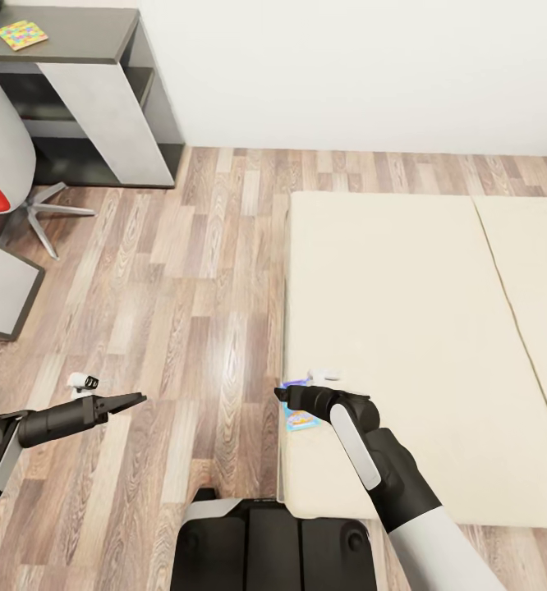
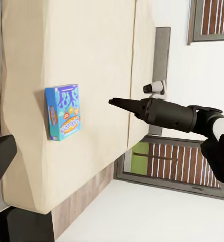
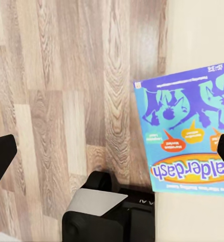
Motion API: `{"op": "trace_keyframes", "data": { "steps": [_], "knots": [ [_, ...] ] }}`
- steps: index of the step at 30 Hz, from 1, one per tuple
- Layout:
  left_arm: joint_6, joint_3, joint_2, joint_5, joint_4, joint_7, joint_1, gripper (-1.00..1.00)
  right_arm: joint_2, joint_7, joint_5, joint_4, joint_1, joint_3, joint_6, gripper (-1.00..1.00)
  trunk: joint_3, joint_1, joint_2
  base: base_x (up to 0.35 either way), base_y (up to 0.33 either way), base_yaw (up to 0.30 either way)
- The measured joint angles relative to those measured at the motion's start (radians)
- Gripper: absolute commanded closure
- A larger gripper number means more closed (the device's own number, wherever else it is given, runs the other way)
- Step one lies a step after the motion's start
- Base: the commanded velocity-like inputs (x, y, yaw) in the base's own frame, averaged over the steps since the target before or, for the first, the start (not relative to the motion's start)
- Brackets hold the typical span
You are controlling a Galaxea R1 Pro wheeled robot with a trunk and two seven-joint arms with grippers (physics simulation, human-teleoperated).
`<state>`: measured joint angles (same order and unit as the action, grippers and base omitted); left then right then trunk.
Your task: Put all the toys in the child's room - the three board games (two on the bed and one on the table), the two jigsaw puzzles on the table, and the tennis ball on the table - inside the toy box on the table in the child's room.
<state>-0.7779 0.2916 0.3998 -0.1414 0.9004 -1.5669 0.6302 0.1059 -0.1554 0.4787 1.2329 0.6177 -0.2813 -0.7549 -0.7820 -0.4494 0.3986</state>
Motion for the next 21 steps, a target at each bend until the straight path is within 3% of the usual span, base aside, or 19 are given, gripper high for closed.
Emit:
{"op": "trace_keyframes", "data": {
  "steps": [21],
  "knots": [
    [0.0, 0.0, -0.001, 0.001, 0.0, 0.0, 0.0, -1.0, 0.0, 0.0, 0.0, -0.001, 0.0, -0.002, 0.001, -1.0, 0.035, 0.0, 0.0, 0.0, 0.0, 0.002]
  ]
}}
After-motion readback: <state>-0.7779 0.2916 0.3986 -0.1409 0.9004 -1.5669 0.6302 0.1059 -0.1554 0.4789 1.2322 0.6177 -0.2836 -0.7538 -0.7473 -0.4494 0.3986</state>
